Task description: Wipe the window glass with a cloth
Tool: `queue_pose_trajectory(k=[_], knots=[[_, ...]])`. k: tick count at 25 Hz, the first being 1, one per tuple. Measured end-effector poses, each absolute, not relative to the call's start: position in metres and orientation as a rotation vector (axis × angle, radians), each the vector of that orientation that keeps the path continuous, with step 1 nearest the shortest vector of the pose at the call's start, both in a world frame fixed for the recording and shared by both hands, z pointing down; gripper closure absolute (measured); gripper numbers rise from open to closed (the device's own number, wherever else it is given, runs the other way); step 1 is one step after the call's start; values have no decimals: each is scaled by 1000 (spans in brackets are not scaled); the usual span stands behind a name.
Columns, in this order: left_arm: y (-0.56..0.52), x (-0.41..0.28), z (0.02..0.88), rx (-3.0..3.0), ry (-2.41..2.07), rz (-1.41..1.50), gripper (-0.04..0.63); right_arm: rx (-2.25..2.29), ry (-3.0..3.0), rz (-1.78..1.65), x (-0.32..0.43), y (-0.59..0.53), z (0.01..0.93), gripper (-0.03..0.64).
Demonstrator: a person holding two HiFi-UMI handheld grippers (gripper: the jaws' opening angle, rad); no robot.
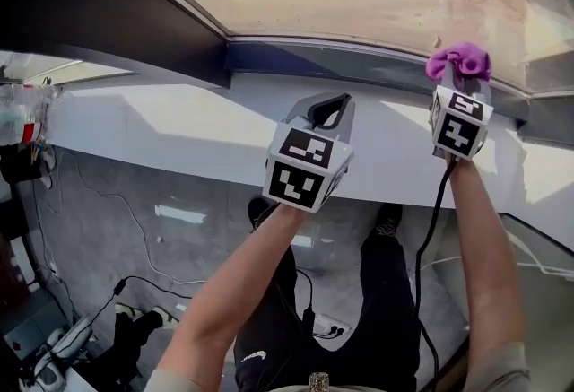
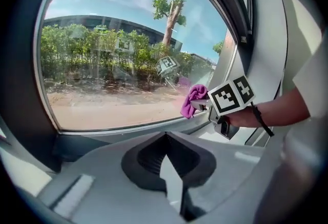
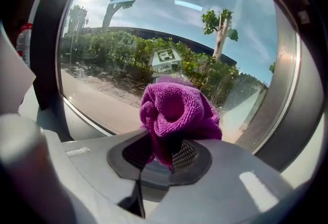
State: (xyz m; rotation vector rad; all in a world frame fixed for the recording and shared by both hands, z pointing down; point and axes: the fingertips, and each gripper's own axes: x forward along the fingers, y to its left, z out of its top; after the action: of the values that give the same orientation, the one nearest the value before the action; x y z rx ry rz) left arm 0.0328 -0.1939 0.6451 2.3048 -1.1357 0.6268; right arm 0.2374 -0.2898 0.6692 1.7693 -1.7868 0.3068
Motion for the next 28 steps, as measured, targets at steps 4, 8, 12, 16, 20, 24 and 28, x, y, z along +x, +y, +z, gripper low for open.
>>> queue_pose_trajectory(k=[4, 8, 12, 16, 20, 24, 28], knots=[[-196, -20, 645, 2280, -1174, 624, 595, 1713, -1840, 292, 169, -295, 674, 517], [-193, -68, 645, 2257, -1207, 618, 595, 1654, -1901, 290, 102, -296, 676, 517], [-189, -115, 647, 2234, -1249, 603, 595, 1577, -1971, 256, 33, -298, 679, 517], [-188, -156, 647, 2215, -1275, 589, 595, 1513, -2024, 236, -27, -302, 678, 517], [-183, -191, 649, 2194, -1299, 596, 595, 1439, -2093, 235, -81, -302, 678, 517], [-180, -221, 651, 2175, -1322, 601, 595, 1359, -2161, 222, -133, -305, 678, 517], [-178, -246, 653, 2158, -1337, 599, 595, 1293, -2203, 217, -173, -309, 679, 517]])
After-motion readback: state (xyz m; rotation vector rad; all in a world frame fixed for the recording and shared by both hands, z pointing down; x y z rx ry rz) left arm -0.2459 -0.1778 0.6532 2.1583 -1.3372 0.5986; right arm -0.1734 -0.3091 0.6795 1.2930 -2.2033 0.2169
